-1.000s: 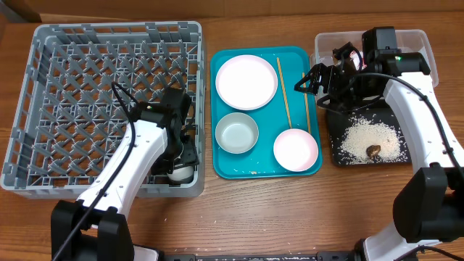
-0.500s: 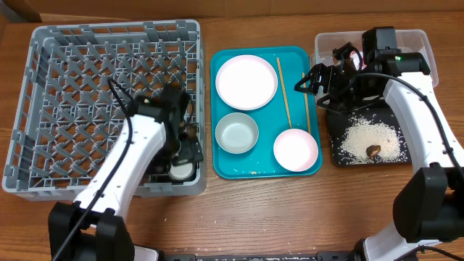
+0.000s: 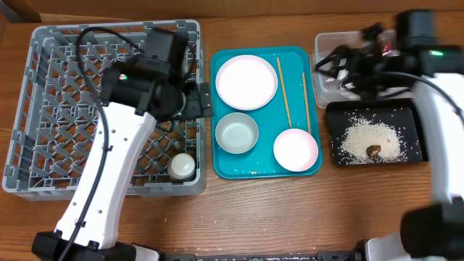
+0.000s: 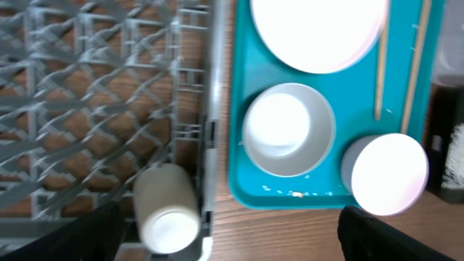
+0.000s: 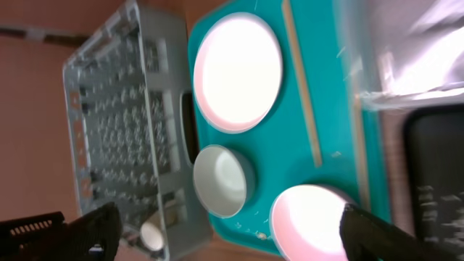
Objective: Sort waste into correct bins and load items into the dishwasher
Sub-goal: 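Reach the left gripper to the small grey bowl on the teal tray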
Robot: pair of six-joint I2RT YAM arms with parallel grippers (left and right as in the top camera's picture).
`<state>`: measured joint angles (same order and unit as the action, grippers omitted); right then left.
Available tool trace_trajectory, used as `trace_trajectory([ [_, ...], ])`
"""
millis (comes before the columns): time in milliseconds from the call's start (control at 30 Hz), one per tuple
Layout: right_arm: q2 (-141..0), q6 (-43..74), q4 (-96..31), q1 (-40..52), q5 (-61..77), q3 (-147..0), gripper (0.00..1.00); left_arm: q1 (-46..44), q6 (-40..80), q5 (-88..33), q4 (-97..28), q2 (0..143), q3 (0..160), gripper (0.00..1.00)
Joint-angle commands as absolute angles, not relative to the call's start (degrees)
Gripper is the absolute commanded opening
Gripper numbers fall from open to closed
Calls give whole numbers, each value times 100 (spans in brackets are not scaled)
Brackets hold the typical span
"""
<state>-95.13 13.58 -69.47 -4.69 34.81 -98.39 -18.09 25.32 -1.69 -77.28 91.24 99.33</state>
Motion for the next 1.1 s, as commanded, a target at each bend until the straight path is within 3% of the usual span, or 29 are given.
trace_trajectory([
  [0,-9054,1343,-7142,-928,2880,-10057,100,-2117,2368,-272,-7572,9380,9898,91],
  [67,-9043,1343,-7358,-1151,2827,-10055,100,-2311,2235,-255,-7448,9653,9898,86],
  [567,-9054,1013,-7577,-1186,2742,-9745,100,-2591,150,-257,-6012,11301,9900,80],
  [733,-9054,1013,-7588,-1184,2742,-9745,100,-2582,-731,-235,-5924,11552,9898,60],
  [1067,-9054,996,-7666,-1162,2550,-9745,100,-2543,-963,-239,-5970,12160,9898,54],
])
